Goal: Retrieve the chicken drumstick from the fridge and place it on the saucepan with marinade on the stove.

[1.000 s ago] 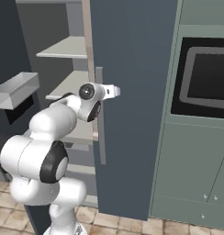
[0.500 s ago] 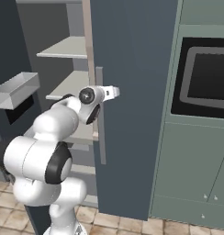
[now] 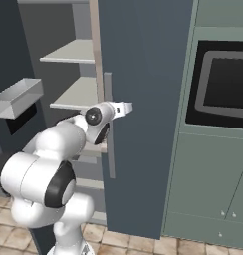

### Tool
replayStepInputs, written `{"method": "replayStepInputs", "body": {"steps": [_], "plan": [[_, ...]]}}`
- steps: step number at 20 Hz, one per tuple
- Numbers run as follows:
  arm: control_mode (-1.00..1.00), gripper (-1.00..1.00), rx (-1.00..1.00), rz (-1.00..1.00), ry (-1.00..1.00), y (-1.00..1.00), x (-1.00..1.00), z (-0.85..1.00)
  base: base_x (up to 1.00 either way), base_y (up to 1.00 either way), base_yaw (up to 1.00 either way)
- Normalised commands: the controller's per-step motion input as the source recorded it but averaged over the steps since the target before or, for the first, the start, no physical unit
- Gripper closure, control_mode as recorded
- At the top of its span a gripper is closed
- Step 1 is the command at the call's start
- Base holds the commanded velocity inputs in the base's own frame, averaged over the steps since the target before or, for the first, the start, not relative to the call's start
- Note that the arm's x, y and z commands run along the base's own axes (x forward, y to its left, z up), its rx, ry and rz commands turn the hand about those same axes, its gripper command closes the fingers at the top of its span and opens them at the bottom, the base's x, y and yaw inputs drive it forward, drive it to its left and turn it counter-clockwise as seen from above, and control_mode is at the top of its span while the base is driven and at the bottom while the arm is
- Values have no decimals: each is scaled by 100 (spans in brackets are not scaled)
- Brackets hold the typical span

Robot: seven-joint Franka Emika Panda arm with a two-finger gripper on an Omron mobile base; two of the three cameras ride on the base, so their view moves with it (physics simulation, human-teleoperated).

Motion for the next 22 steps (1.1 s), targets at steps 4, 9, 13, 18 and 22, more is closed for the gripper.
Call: {"method": "replayStepInputs", "body": {"steps": [4,9,13,18,22], "plan": [[-100,100,0,-6,6,-17,-26,3,0,0,0],[-100,100,0,-2,5,0,-27,1,0,0,0],[-100,100,0,0,0,-15,-79,3,0,0,0],[-100,100,0,0,0,-39,-100,16,0,0,0],[-100,100,0,5,0,-26,-94,25,0,0,0]]}}
